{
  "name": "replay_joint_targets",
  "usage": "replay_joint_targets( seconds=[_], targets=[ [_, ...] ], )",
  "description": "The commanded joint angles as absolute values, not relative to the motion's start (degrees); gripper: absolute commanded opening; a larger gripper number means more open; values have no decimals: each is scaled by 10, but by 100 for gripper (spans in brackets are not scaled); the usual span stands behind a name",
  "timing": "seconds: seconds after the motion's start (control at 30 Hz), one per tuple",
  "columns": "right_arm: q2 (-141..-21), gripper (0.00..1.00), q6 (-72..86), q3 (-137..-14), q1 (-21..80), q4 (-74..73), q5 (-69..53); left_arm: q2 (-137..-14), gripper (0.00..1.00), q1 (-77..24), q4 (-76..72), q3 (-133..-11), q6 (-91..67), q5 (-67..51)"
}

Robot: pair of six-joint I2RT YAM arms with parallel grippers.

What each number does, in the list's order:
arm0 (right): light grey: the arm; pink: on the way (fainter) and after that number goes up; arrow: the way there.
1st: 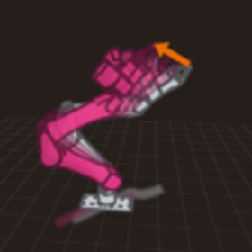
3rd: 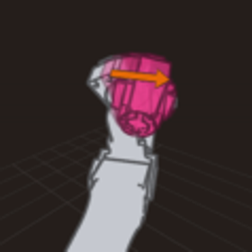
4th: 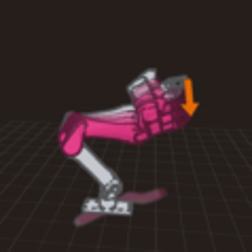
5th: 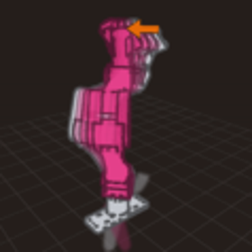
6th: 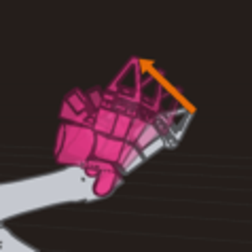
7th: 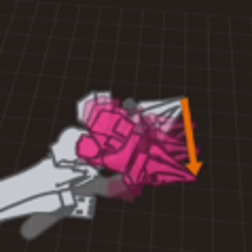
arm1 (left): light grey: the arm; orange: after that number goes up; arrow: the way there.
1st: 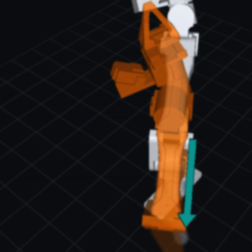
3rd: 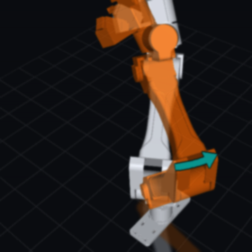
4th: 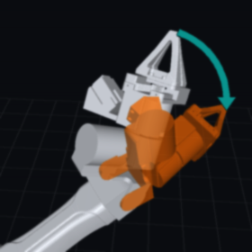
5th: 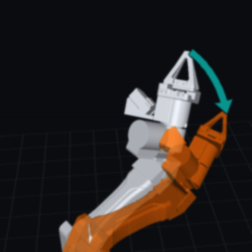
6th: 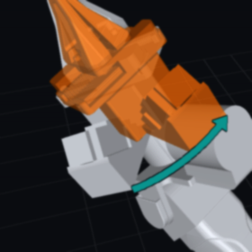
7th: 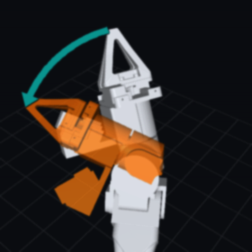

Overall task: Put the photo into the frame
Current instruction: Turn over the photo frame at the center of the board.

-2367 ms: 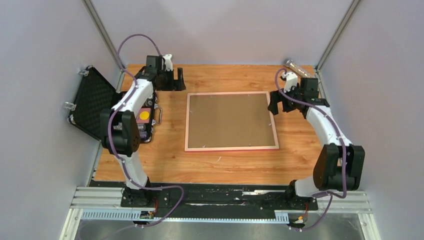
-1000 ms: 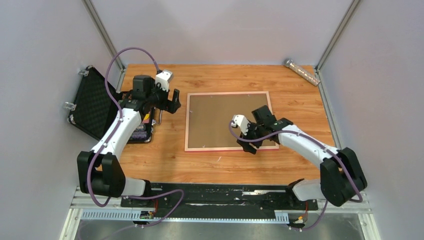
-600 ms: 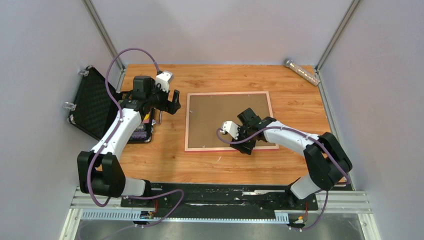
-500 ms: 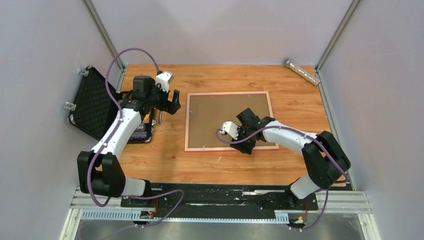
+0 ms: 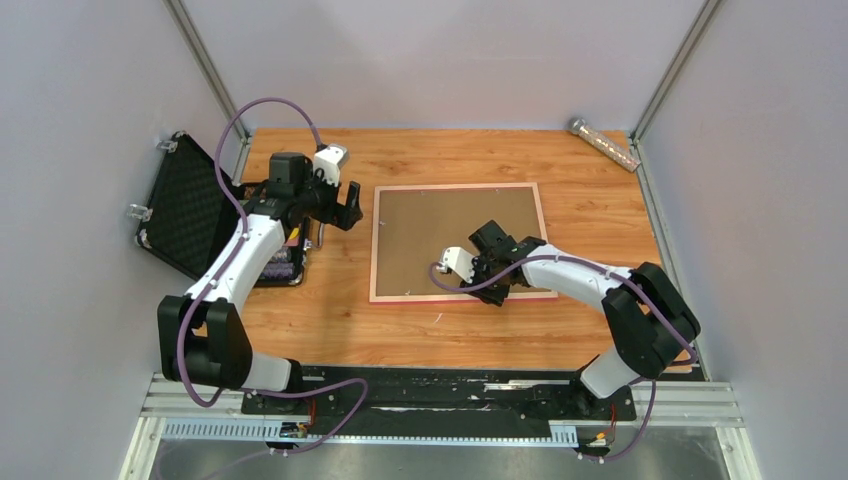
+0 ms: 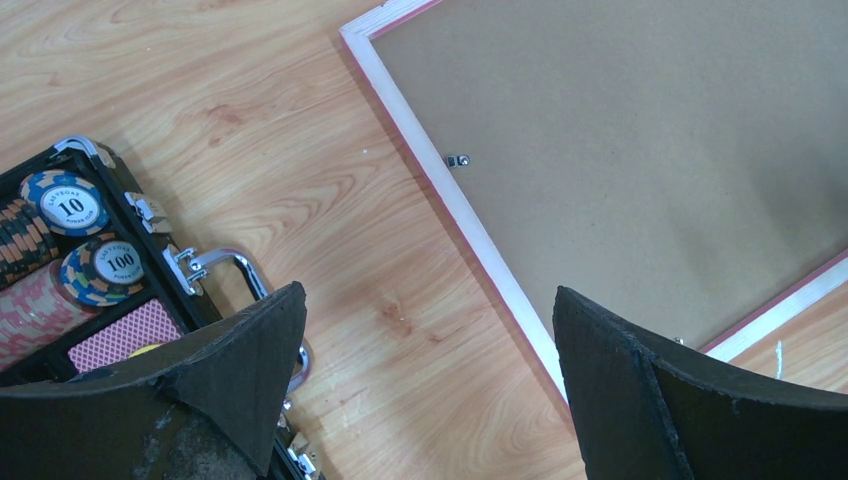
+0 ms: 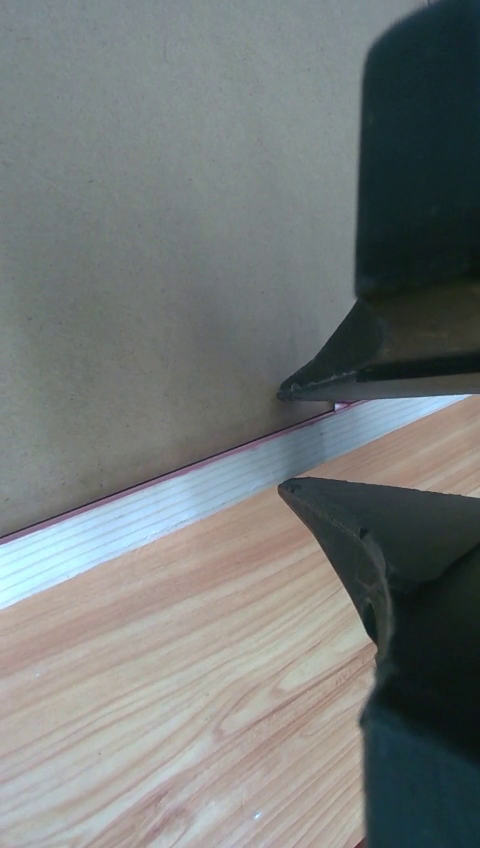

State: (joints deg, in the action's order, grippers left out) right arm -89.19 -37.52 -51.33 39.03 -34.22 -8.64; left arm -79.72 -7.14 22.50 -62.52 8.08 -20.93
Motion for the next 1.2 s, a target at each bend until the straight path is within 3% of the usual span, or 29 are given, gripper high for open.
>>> replay_joint_targets(
  seconds=[0.0, 0.1, 0.3, 0.57, 0.77, 1.17],
  targets=[
    [-894, 30, -354, -502, 398, -329, -80, -794, 100, -72, 227, -632, 91, -214],
    [-902, 24, -347, -499, 400, -326, -77, -794, 100, -73, 230, -632, 92, -212],
    [-913, 0, -332, -509, 400, -325, -73, -786, 100, -72, 240, -632, 104, -217],
    [-893, 0, -314, -584, 391, -380, -128, -740, 100, -77, 294, -605, 214, -307],
    [-901, 0, -313, -664, 368, -440, -190, -673, 100, -120, 311, -569, 293, -306],
    [-941, 0, -310, -799, 326, -541, -284, -607, 100, -314, 328, -571, 439, -175]
  ],
)
